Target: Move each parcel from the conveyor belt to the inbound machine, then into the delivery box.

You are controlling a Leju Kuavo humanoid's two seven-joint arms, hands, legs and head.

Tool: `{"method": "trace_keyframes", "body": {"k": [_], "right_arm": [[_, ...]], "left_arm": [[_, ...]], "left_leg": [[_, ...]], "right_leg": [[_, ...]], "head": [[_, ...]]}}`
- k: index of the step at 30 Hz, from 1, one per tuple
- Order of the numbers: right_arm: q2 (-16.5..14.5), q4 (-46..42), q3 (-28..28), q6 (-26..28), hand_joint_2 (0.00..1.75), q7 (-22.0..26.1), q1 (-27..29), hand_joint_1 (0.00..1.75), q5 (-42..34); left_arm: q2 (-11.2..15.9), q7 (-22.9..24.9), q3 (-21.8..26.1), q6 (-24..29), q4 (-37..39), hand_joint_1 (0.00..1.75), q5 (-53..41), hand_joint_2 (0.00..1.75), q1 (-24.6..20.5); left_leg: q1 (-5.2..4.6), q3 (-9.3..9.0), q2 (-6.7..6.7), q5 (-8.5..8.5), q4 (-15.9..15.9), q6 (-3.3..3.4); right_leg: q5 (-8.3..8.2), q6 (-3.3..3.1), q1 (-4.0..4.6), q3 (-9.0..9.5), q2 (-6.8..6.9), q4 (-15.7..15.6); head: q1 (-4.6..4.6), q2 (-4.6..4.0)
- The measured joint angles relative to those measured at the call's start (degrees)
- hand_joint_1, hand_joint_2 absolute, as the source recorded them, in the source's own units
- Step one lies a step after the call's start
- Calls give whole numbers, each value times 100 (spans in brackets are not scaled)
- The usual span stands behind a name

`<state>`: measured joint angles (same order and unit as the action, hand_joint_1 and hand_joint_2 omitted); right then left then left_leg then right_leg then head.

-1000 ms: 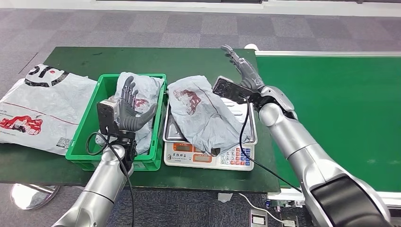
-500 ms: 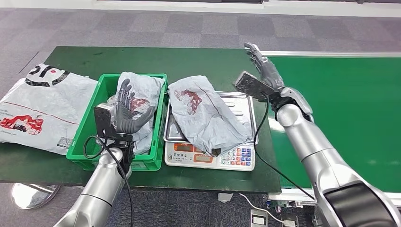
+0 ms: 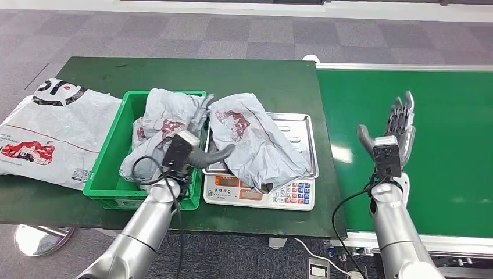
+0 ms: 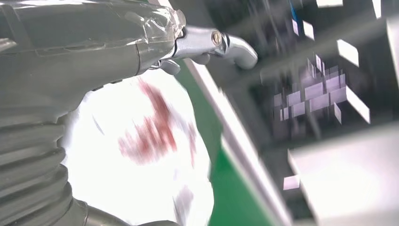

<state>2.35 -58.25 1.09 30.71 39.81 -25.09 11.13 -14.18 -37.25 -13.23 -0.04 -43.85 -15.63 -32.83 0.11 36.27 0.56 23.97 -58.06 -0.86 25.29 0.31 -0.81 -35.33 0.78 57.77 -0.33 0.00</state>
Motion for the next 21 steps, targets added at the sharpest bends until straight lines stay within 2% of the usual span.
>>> {"method": "trace_keyframes", "body": {"k": [4, 8, 21], "right_arm": [[-62, -12, 100, 507, 175, 27, 371, 0, 102], [-85, -13, 140, 677, 175, 31, 538, 0, 171], [-96, -15, 151, 704, 175, 30, 638, 0, 172]], "left_arm": [[-293, 471, -531, -47, 527, 0, -679, 175, -309], [-443, 600, -863, -34, 865, 0, -855, 175, -465], [-559, 622, -1045, -22, 1231, 0, -895, 175, -580]], "left_leg": [[-7, -1, -8, 3, -1, 5], [-7, -2, -20, 4, -1, 6], [-6, -2, -25, 4, -1, 7]], "right_leg": [[-1, 1, -6, -3, -6, 0], [-1, 1, -6, -6, -16, 0], [0, 1, -6, -8, -22, 0]], "head": [[0, 0], [0, 0], [0, 0]]}}
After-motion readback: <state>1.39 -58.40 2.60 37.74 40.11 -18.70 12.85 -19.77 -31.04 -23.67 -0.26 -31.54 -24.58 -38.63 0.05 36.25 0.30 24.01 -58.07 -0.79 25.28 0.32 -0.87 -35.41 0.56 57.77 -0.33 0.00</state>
